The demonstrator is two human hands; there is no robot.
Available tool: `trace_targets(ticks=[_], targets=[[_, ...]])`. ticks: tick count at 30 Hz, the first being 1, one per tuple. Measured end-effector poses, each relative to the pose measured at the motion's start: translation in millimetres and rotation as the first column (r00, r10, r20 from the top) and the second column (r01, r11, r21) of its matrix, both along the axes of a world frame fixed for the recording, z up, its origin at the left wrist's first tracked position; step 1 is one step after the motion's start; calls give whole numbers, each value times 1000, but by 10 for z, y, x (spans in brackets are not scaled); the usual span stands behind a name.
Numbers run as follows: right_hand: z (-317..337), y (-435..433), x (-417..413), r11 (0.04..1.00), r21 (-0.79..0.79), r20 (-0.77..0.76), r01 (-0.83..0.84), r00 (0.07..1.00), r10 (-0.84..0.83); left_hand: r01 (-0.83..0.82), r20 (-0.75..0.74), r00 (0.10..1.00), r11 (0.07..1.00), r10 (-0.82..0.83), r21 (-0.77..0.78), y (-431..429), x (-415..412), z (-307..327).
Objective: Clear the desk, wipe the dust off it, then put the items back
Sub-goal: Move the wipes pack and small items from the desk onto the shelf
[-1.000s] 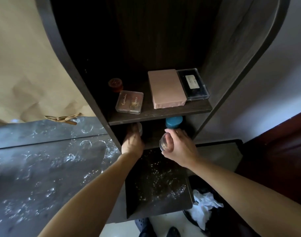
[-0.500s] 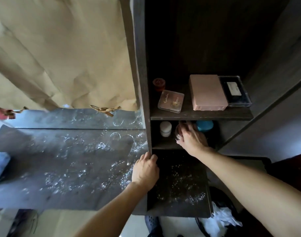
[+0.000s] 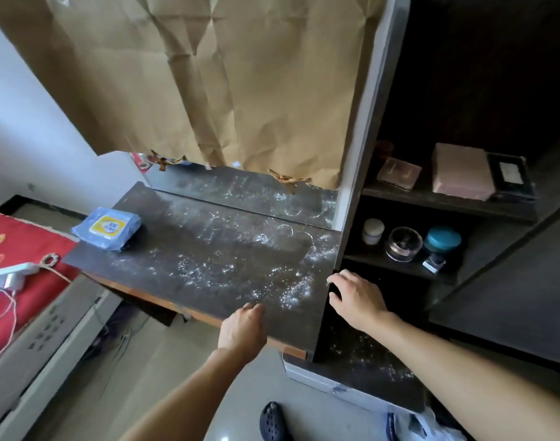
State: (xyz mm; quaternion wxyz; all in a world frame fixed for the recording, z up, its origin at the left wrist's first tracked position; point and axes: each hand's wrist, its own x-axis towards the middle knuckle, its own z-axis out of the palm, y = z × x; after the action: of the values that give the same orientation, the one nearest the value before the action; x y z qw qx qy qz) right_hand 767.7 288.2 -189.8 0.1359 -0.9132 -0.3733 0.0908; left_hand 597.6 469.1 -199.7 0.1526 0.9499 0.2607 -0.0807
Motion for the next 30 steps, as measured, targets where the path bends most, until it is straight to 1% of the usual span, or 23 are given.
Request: trace_targets(ticks=[3, 6, 9, 16, 18, 23, 30], targets=[[41, 431, -304, 996, -14, -20, -83, 996, 83, -99, -5, 995, 995, 99, 7, 332, -343, 50], [79, 908, -546, 989, -28, -28, -144, 989, 143, -163, 19, 986, 986, 163, 18, 735, -651, 99], [84, 1460, -754, 985, -44, -27, -168, 986, 167, -217, 29, 976, 976, 217, 19, 1206, -977, 131], [32, 2858, -1290, 971, -121, -91, -204, 977, 194, -300, 11, 954, 953, 300, 32, 2476, -1742, 196], [39, 3193, -1443, 967, -123, -103, -221, 972, 209, -321, 13, 947, 946, 320, 40, 2798, -1892, 236], [58, 3911, -1590, 962, -82, -113, -259, 962, 250, -353, 13, 936, 935, 353, 26, 3503, -1978, 251], [-106, 4788, -1359, 958, -74, -134, -278, 955, 266, -337, 8, 942, 942, 337, -1, 4282, -1653, 111]])
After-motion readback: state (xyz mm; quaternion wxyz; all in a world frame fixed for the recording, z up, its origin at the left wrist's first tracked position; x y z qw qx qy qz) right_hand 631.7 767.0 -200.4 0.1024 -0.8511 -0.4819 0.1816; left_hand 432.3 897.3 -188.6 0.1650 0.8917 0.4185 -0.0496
